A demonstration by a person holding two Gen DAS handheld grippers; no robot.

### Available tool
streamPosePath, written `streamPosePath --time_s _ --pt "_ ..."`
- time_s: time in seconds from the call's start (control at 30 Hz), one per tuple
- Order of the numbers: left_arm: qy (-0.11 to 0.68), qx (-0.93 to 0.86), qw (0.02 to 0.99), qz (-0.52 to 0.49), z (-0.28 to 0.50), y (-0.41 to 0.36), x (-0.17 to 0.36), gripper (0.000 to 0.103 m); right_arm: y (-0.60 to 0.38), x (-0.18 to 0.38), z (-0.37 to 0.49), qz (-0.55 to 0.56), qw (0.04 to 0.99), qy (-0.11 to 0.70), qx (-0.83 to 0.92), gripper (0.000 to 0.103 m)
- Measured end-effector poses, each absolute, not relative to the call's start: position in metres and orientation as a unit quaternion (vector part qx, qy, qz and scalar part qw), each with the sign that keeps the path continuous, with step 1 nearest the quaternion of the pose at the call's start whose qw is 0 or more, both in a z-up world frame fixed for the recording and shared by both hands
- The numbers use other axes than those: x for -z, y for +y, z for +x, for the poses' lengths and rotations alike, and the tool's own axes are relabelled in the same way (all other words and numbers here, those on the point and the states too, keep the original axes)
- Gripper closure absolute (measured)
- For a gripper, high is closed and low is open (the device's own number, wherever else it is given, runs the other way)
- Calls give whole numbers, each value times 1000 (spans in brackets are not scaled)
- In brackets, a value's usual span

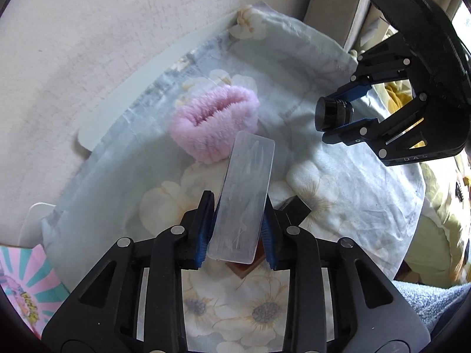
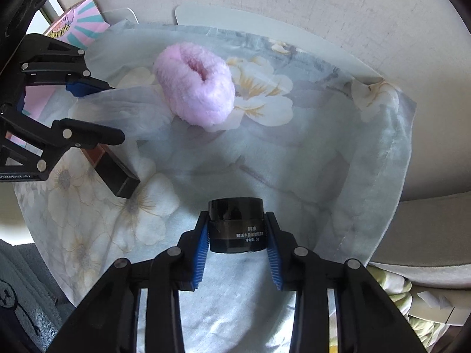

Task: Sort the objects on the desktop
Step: 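Carry the clear case and black jar with both tools over the box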

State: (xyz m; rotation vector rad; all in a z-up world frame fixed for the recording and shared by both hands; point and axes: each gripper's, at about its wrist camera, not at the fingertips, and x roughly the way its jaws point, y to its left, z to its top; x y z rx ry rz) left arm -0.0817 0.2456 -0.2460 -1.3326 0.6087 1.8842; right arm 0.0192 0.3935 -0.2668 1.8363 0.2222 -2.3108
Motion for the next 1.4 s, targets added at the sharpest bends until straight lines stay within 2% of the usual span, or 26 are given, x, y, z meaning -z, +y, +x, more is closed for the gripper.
streamPosePath --time_s 0.5,0.77,1.17,1.4 --pt "198 -779 309 -509 -77 182 163 76 374 205 35 618 81 64 780 70" --pt "142 -811 264 -503 -75 114 122 76 310 158 -9 594 103 98 792 70" --pt "90 -846 159 -500 -63 3 92 76 212 115 -67 558 188 146 795 70" --pt "51 -852 90 -513 -46 -54 101 77 132 104 -100 542 254 167 783 70"
